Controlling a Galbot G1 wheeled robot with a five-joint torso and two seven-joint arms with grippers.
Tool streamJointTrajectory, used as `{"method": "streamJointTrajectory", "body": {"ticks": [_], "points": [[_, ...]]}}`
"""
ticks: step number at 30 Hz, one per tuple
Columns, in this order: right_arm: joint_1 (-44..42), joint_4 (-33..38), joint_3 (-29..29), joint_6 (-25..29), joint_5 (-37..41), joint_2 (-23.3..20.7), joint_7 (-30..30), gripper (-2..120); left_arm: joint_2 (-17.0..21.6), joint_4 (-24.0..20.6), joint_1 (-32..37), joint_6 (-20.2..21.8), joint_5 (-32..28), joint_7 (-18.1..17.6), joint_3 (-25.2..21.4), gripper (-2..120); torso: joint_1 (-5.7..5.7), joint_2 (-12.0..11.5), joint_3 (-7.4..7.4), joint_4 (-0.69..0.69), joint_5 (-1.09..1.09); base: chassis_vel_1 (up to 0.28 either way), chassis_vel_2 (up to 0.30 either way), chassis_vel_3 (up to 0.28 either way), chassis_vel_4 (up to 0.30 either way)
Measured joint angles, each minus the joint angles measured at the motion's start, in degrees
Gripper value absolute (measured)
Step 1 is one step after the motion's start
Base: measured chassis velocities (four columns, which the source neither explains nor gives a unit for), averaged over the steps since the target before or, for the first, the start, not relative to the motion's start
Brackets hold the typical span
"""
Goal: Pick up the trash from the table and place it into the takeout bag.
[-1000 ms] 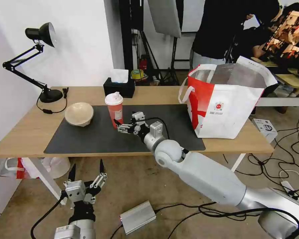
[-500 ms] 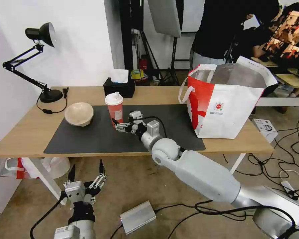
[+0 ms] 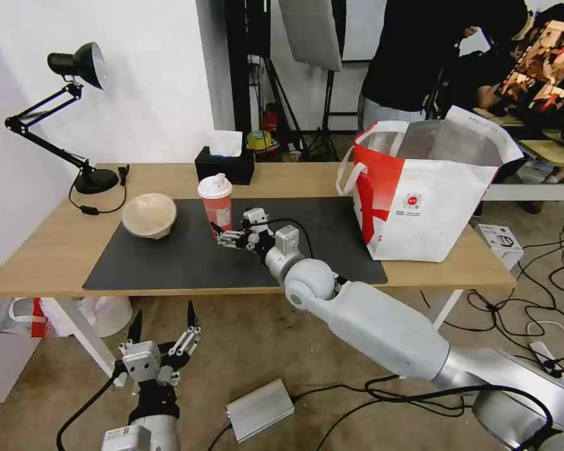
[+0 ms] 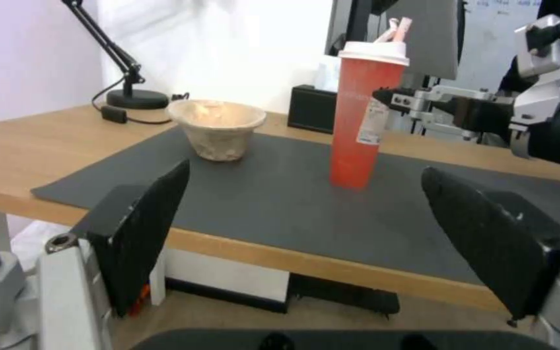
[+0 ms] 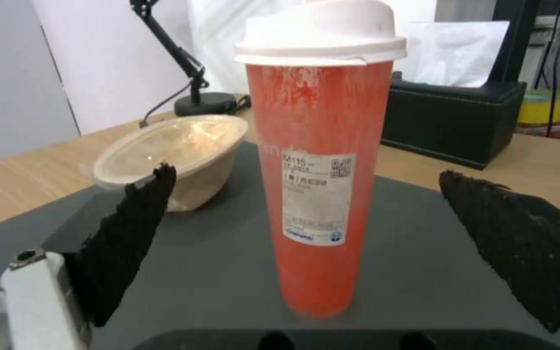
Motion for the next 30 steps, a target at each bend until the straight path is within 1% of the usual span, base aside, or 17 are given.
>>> {"method": "streamJointTrajectory", "body": {"ticks": [9, 19, 30], "points": [[1.2, -4.1, 0.2, 0.1, -0.5, 2.5, -1.1, 100, 0.0, 0.2, -0.2, 0.0, -0.1, 0.0, 0.0, 94, 0.0, 0.0, 0.0, 0.0, 0.0, 0.0, 0.0, 0.0, 0.0], [1.9, -6.7, 0.4, 0.2, -0.5, 3.7, -1.7, 100, 0.0, 0.4, -0.4, 0.0, -0.2, 0.0, 0.0, 94, 0.0, 0.0, 0.0, 0.0, 0.0, 0.0, 0.0, 0.0, 0.0], [2.1, -7.6, 0.5, 0.2, -0.6, 4.3, -2.0, 100, 0.0, 0.3, -0.2, 0.0, -0.2, -0.1, 0.0, 94, 0.0, 0.0, 0.0, 0.0, 0.0, 0.0, 0.0, 0.0, 0.0]]}}
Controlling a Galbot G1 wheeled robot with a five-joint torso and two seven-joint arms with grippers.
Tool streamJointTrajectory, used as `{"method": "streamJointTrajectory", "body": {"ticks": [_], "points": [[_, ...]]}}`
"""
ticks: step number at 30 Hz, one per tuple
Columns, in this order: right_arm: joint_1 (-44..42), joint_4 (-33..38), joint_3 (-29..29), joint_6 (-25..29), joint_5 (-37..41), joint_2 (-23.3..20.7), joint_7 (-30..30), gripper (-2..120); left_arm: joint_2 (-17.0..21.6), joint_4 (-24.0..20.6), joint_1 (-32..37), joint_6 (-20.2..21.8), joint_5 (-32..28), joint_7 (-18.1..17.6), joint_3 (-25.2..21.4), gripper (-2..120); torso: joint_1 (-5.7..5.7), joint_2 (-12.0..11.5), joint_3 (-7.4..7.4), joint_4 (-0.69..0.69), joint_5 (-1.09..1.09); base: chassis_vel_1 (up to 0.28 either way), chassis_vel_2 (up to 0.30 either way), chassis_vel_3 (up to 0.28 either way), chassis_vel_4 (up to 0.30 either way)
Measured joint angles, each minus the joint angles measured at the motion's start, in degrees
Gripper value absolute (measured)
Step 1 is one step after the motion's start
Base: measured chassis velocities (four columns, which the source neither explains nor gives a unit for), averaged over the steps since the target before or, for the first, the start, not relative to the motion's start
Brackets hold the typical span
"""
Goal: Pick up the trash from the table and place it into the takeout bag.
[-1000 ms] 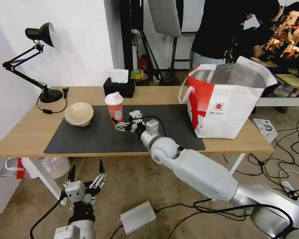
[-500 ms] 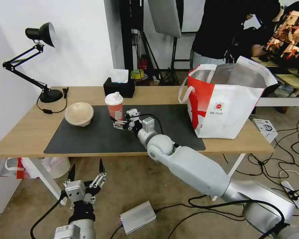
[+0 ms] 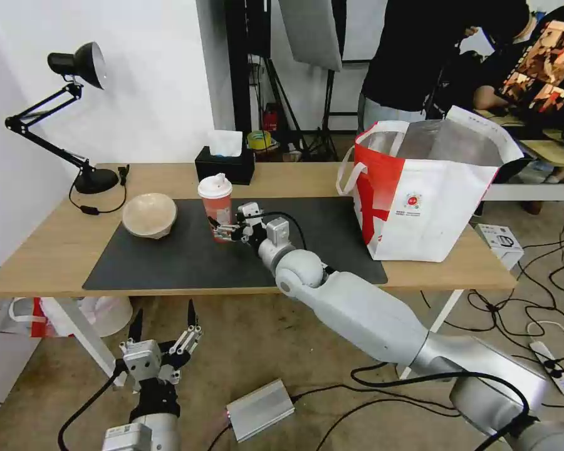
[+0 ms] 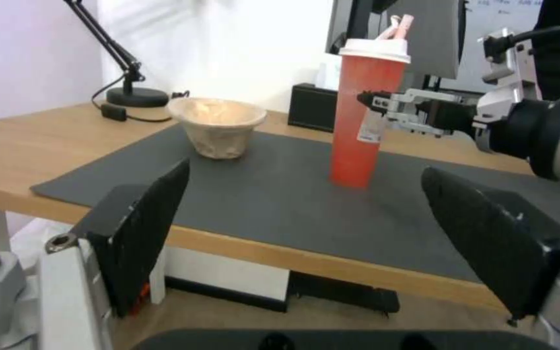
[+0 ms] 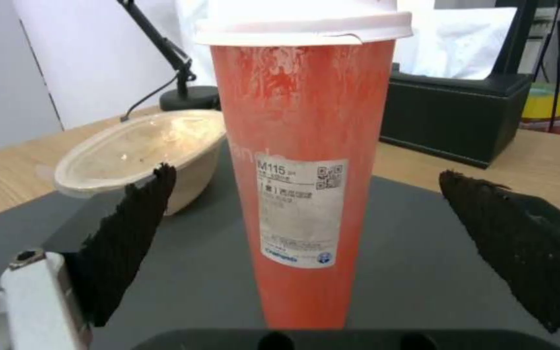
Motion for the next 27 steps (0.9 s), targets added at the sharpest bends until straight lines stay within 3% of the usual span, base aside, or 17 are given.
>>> {"method": "streamJointTrajectory", "body": {"ticks": [27], "points": [[1.2, -5.0, 0.9, 0.2, -0.4, 3.2, -2.1, 100, 0.0, 0.4, -0.3, 0.0, 0.1, 0.0, 0.2, 94, 0.0, 0.0, 0.0, 0.0, 0.0, 0.0, 0.0, 0.0, 0.0]]}}
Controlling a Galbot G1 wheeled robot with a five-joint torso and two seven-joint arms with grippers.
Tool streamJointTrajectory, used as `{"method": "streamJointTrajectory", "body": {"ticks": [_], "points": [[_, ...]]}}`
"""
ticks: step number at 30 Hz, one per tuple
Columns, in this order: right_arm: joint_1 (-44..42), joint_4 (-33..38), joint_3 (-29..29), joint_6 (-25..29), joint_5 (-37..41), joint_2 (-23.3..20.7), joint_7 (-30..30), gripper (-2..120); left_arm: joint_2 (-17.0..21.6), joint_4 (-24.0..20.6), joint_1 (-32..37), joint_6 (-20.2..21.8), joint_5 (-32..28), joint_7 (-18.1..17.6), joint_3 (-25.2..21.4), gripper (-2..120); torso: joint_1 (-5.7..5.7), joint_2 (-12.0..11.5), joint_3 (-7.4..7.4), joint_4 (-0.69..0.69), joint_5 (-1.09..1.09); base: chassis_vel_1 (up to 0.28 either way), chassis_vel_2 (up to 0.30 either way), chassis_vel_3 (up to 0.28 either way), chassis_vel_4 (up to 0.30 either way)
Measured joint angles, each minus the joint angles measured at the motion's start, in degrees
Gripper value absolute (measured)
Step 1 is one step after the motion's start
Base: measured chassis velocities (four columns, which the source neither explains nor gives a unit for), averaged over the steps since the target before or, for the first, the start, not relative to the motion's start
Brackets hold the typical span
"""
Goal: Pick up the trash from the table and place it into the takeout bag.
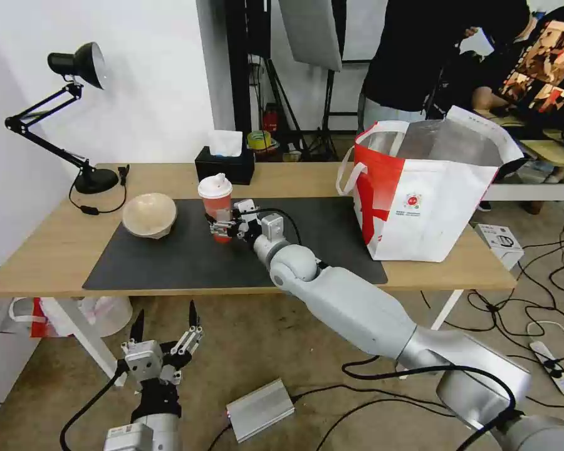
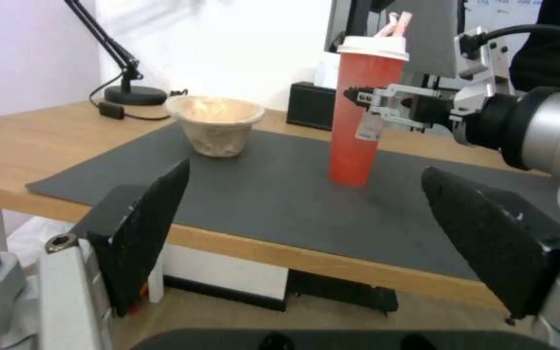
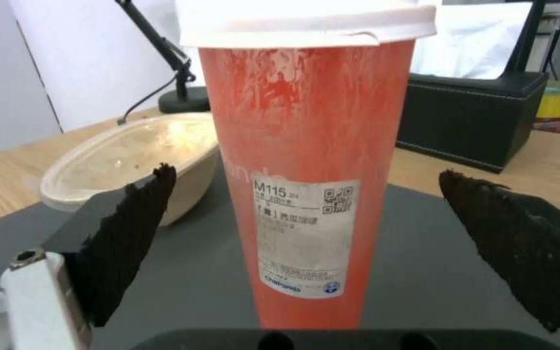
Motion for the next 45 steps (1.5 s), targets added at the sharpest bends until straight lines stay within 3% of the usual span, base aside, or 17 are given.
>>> {"method": "streamJointTrajectory", "body": {"ticks": [45], "points": [[2.6, -10.3, 1.9, 0.7, -0.7, 7.2, -3.1, 100, 0.0, 0.4, 0.1, 0.1, 0.0, 0.0, 0.2, 94, 0.0, 0.0, 0.0, 0.0, 0.0, 0.0, 0.0, 0.0, 0.0]]}}
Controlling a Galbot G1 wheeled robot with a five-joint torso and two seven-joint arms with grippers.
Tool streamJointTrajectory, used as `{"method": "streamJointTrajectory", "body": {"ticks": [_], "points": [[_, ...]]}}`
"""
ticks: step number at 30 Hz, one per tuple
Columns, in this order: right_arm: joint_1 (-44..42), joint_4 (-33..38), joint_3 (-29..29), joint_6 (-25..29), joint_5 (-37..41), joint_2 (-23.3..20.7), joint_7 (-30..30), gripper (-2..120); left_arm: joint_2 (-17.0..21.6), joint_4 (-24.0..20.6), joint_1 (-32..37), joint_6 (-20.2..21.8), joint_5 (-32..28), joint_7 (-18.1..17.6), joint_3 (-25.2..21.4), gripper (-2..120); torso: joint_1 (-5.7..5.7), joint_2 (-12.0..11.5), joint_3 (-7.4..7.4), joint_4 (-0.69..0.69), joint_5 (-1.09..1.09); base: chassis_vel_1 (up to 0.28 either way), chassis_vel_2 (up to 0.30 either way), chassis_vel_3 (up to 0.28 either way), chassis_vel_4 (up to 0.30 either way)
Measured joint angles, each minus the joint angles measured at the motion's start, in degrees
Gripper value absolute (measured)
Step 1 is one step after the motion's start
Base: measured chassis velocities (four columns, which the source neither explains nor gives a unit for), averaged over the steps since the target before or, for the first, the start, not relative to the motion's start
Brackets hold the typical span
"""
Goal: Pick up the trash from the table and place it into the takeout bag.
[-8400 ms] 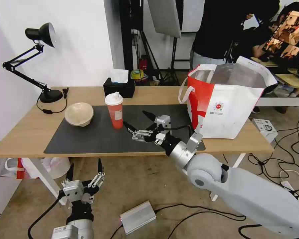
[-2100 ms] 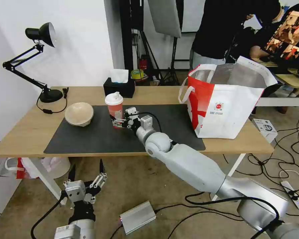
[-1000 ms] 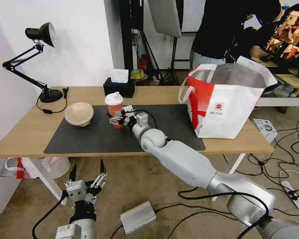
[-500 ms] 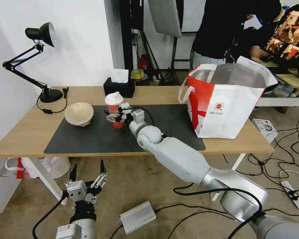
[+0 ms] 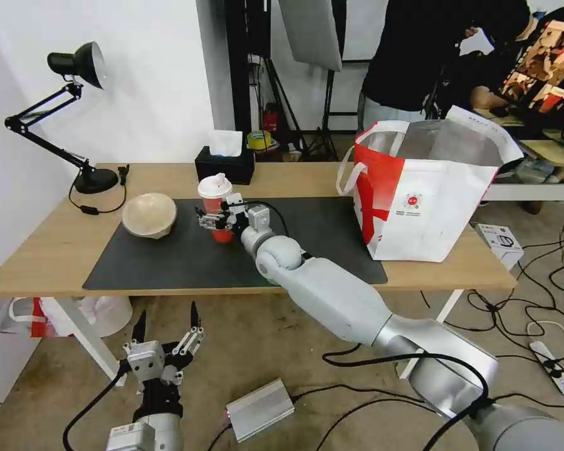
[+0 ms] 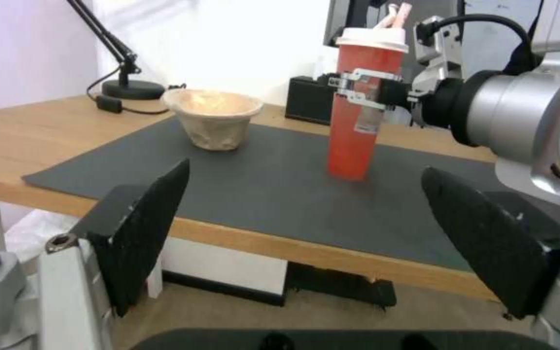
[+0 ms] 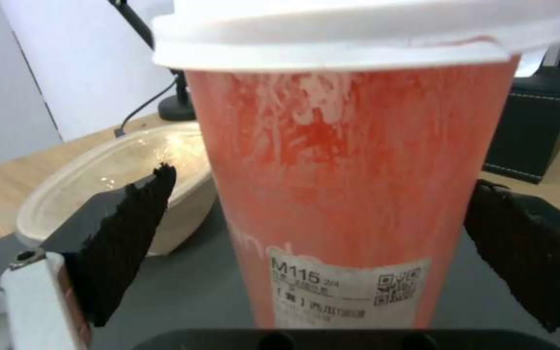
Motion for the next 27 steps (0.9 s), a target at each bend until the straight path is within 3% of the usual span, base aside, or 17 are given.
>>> {"method": "streamJointTrajectory", "body": {"ticks": [18, 21, 25, 27], "points": [[1.3, -3.8, 0.9, 0.6, 0.1, 1.7, -1.7, 100, 0.0, -0.1, 0.0, 0.0, 0.1, 0.0, 0.1, 94, 0.0, 0.0, 0.0, 0.0, 0.0, 0.0, 0.0, 0.0, 0.0], [1.3, -4.1, 1.0, 0.6, 0.1, 2.0, -2.0, 97, 0.0, -0.1, 0.0, 0.0, 0.1, 0.0, 0.1, 94, 0.0, 0.0, 0.0, 0.0, 0.0, 0.0, 0.0, 0.0, 0.0], [0.9, -4.7, 1.1, 0.6, 0.1, 2.6, -2.1, 80, 0.0, 0.1, -0.1, -0.1, 0.1, 0.0, 0.2, 94, 0.0, 0.0, 0.0, 0.0, 0.0, 0.0, 0.0, 0.0, 0.0], [0.8, -4.8, 1.1, 0.7, 0.1, 2.7, -2.2, 76, 0.0, 0.2, -0.1, -0.1, 0.1, 0.0, 0.2, 94, 0.0, 0.0, 0.0, 0.0, 0.0, 0.0, 0.0, 0.0, 0.0]]}}
